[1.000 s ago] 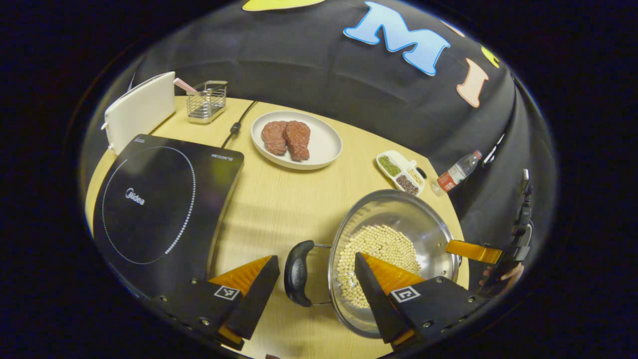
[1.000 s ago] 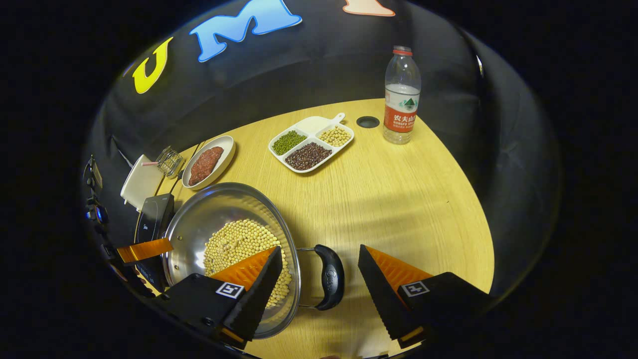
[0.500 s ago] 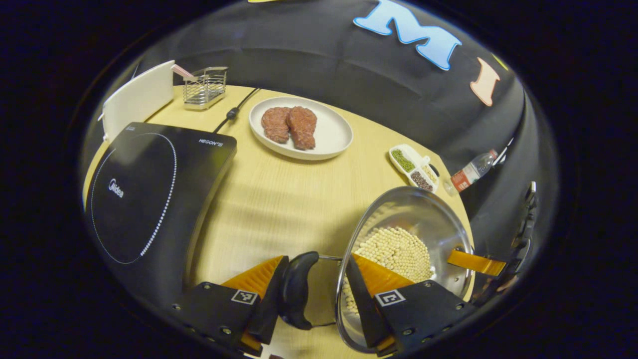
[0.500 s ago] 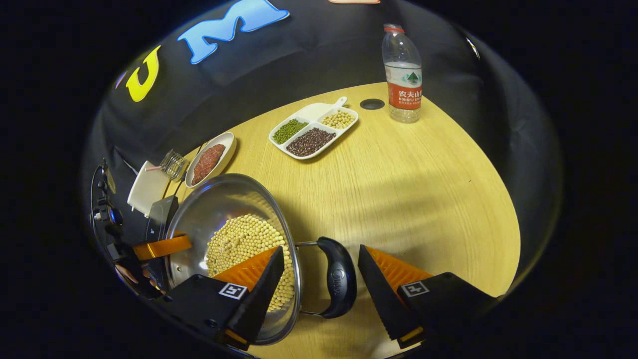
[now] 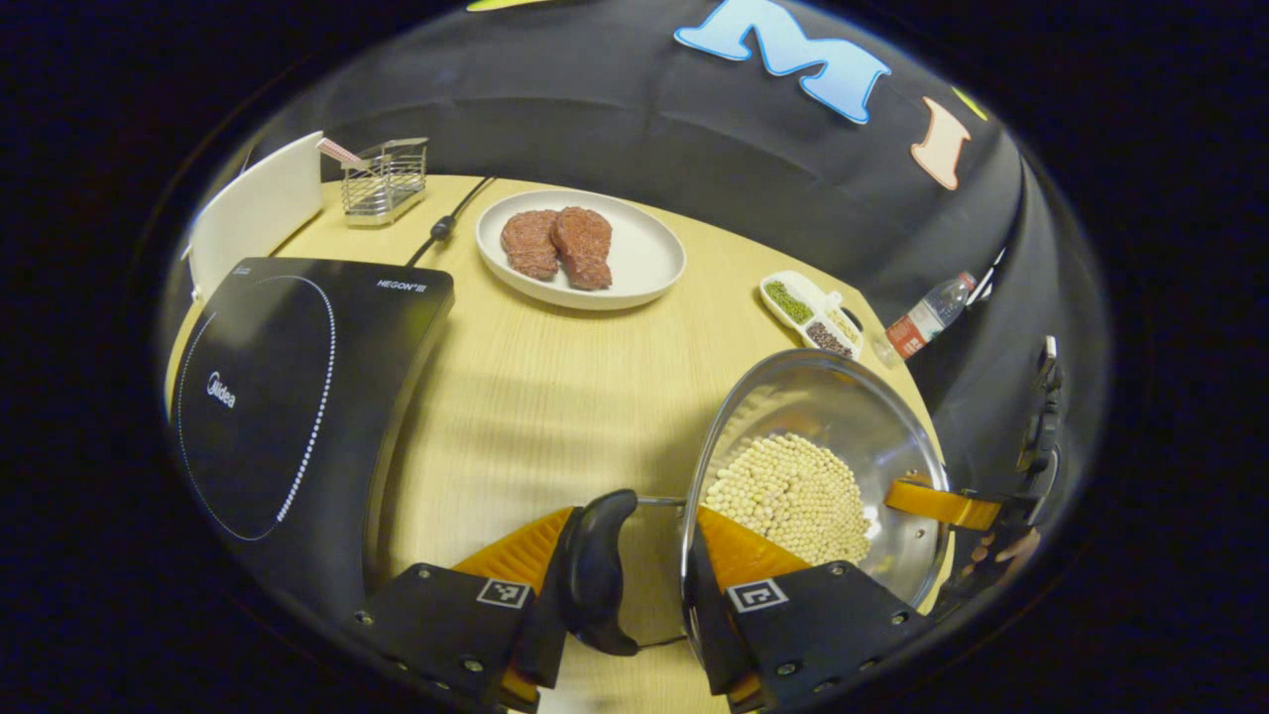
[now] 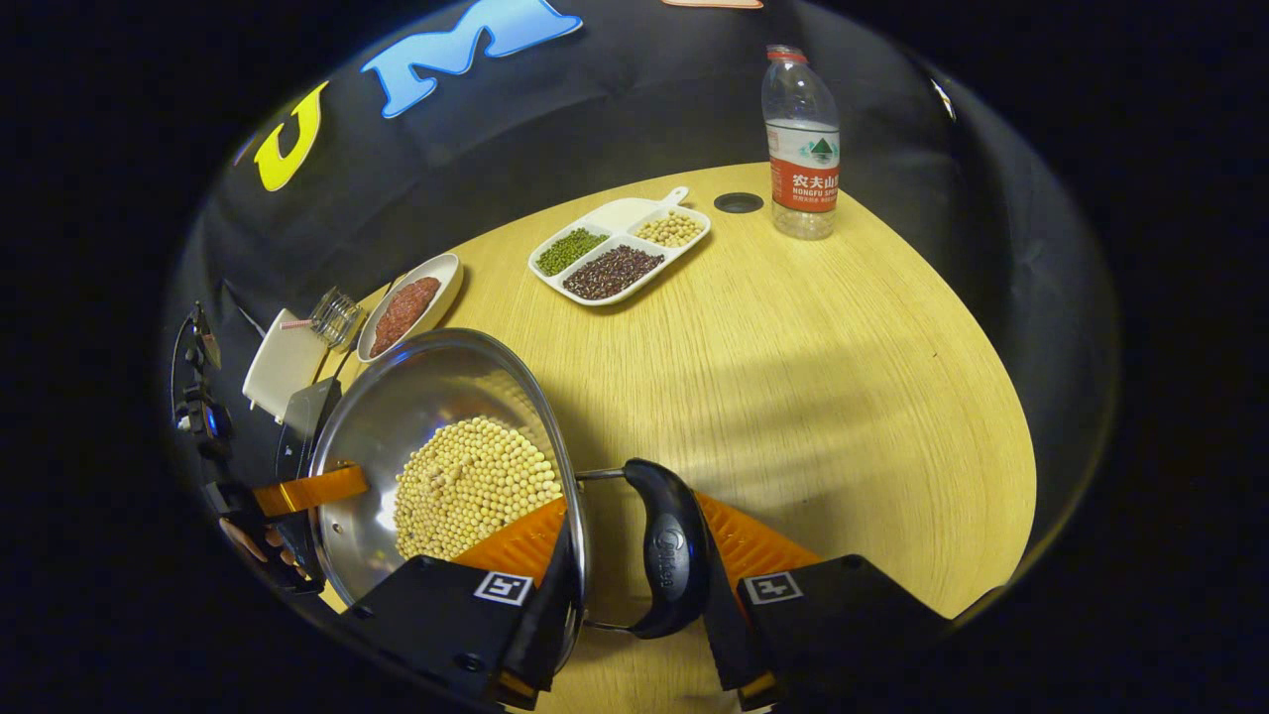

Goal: First push the handle of the pot to place it horizontally, then grasp the pot with both hands and set it on the induction cooktop.

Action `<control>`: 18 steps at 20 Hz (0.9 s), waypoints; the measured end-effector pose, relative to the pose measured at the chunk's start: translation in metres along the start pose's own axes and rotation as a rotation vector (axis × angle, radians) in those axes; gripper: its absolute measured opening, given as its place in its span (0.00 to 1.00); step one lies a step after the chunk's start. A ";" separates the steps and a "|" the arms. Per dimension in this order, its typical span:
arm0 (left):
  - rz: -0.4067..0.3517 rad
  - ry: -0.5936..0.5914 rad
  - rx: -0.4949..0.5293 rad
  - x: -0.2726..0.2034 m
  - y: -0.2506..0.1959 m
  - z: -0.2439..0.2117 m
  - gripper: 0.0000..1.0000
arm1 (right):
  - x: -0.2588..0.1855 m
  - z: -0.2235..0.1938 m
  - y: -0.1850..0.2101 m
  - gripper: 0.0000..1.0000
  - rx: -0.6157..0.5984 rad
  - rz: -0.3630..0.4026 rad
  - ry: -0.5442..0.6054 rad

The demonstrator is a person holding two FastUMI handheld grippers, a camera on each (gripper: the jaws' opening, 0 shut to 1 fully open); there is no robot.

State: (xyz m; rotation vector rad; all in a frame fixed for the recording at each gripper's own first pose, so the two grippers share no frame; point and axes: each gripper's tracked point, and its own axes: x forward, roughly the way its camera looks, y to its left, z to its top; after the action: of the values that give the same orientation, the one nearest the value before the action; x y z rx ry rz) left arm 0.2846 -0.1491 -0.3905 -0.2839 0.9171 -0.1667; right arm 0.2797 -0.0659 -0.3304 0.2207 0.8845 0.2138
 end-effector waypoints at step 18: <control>-0.024 0.001 0.066 -0.051 -0.019 -0.004 0.52 | -0.066 -0.018 0.008 0.50 0.009 -0.052 0.008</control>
State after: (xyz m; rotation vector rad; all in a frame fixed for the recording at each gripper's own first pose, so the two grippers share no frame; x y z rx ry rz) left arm 0.2501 -0.1543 -0.3485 -0.2340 0.9072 -0.2189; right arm 0.2241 -0.0750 -0.2906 0.2052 0.8979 0.1625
